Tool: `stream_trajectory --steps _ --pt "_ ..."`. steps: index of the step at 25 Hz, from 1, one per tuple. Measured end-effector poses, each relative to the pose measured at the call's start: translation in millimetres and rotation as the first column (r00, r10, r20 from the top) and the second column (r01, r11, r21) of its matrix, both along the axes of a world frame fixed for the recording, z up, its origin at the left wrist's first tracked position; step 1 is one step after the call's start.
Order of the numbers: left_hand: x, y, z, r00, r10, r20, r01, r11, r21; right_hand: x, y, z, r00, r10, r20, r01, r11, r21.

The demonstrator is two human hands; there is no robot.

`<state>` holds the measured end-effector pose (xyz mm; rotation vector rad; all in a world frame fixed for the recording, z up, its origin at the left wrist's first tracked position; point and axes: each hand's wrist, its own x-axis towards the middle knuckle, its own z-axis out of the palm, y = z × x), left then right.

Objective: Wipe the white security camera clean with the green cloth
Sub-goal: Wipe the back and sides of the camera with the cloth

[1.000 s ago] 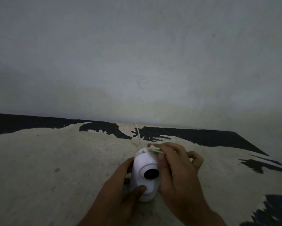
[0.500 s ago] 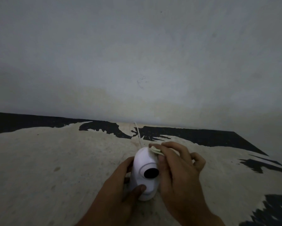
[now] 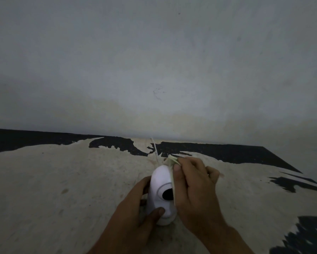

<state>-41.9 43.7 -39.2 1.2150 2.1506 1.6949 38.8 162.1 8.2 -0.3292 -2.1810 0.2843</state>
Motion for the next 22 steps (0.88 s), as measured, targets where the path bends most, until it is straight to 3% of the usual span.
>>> stream_trajectory --steps 3,5,8,12,14,17,19,22 --pt "-2 3 1 0.999 0.019 0.037 -0.018 1.0 -0.021 4 7 2 0.997 0.043 0.057 -0.032 0.983 -0.18" --pt "-1 1 1 0.997 -0.033 0.067 0.034 0.999 -0.012 6 0 3 0.995 0.074 0.071 -0.059 0.979 -0.195" --pt "1 -3 0 0.997 -0.059 0.044 0.058 0.998 0.018 6 -13 3 0.983 0.11 0.147 -0.126 0.987 0.102" --pt "2 -4 4 0.999 -0.03 0.033 0.03 1.0 -0.003 15 -4 1 0.964 0.173 0.2 -0.235 0.908 0.348" --pt "0 0 8 0.998 -0.012 0.069 0.015 0.999 -0.042 22 5 0 0.973 0.186 0.138 -0.227 0.887 0.403" --pt "-1 5 11 0.985 0.02 0.171 -0.001 0.994 -0.111 23 4 0 0.997 0.062 0.055 -0.078 0.931 0.357" --pt "0 5 12 0.971 0.035 0.236 -0.02 0.998 -0.067 14 -8 -2 0.996 -0.027 0.086 -0.004 0.939 0.344" --pt "0 6 14 0.948 0.026 0.316 -0.023 1.0 -0.014 3 -22 -9 0.98 -0.035 0.196 -0.062 0.881 0.47"
